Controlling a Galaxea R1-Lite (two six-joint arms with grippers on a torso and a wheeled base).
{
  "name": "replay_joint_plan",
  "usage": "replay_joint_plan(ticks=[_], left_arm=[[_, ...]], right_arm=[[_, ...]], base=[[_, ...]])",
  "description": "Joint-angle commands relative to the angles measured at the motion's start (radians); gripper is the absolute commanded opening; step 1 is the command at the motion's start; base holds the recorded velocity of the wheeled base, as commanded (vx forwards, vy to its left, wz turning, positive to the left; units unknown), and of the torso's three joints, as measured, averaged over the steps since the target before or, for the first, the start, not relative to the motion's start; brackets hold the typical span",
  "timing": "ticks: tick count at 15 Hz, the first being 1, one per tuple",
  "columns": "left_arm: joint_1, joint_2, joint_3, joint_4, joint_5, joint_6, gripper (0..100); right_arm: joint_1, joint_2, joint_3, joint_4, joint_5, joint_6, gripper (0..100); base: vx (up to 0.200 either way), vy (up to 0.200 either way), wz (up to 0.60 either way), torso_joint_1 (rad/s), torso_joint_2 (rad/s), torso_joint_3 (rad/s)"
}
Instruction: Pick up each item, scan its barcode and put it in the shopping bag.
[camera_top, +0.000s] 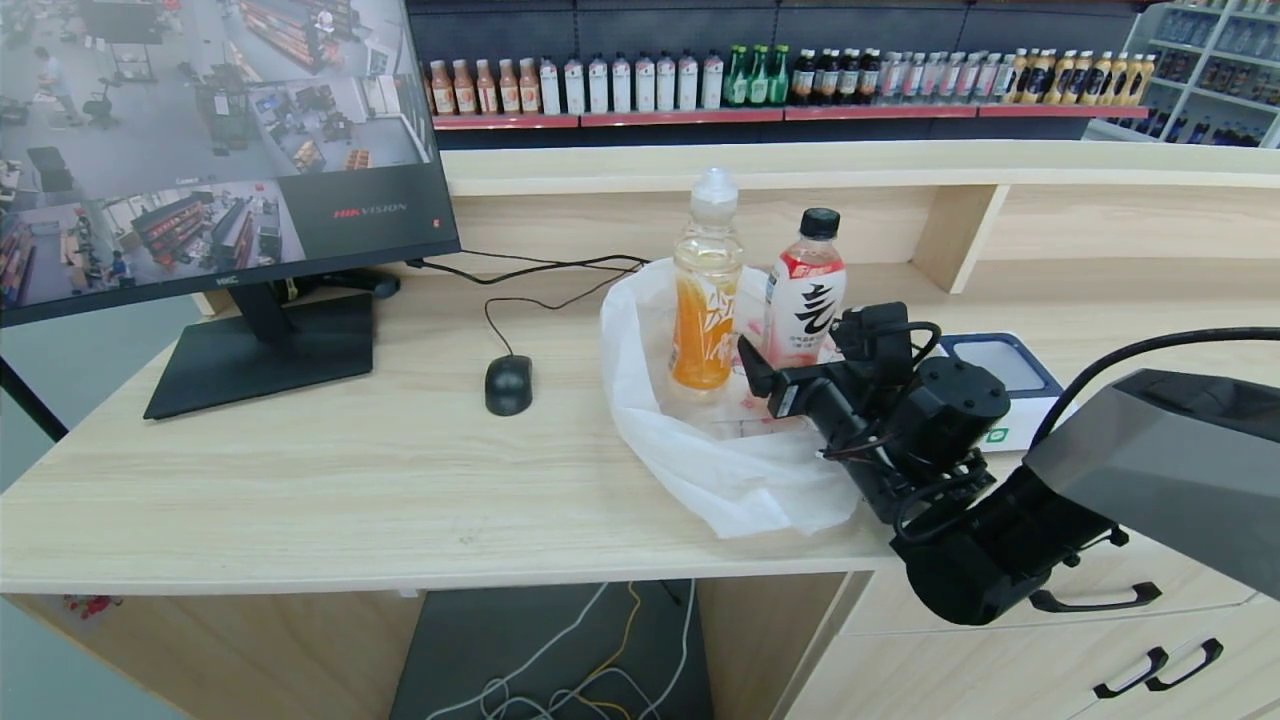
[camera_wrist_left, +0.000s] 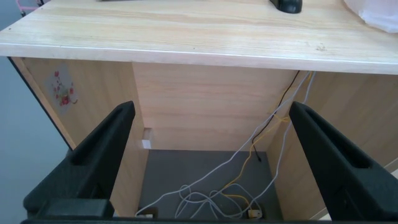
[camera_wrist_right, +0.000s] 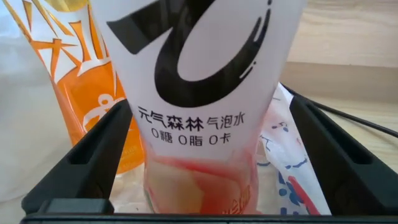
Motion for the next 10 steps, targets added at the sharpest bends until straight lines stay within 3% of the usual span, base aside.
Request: replay_joint_plan(ticks=[1, 7, 10], left_arm=[[0.0, 0.0, 0.0, 0.0, 0.0, 0.0, 100], [0.0, 0.0, 0.0, 0.0, 0.0, 0.002, 100], [0.0, 0.0, 0.0, 0.0, 0.0, 0.002, 100]], right_arm=[[0.002, -0.045, 0.036, -0.001, -0.002, -0.001, 100], [0.035, -0.237, 0.157, -0.001, -0.002, -0.013, 100], [0.04, -0.419, 0.33, -0.001, -0.001, -0.008, 100]], base=[[0.0, 0.0, 0.0, 0.0, 0.0, 0.0], [0.0, 0.0, 0.0, 0.0, 0.0, 0.0], [0.0, 0.0, 0.0, 0.0, 0.0, 0.0]])
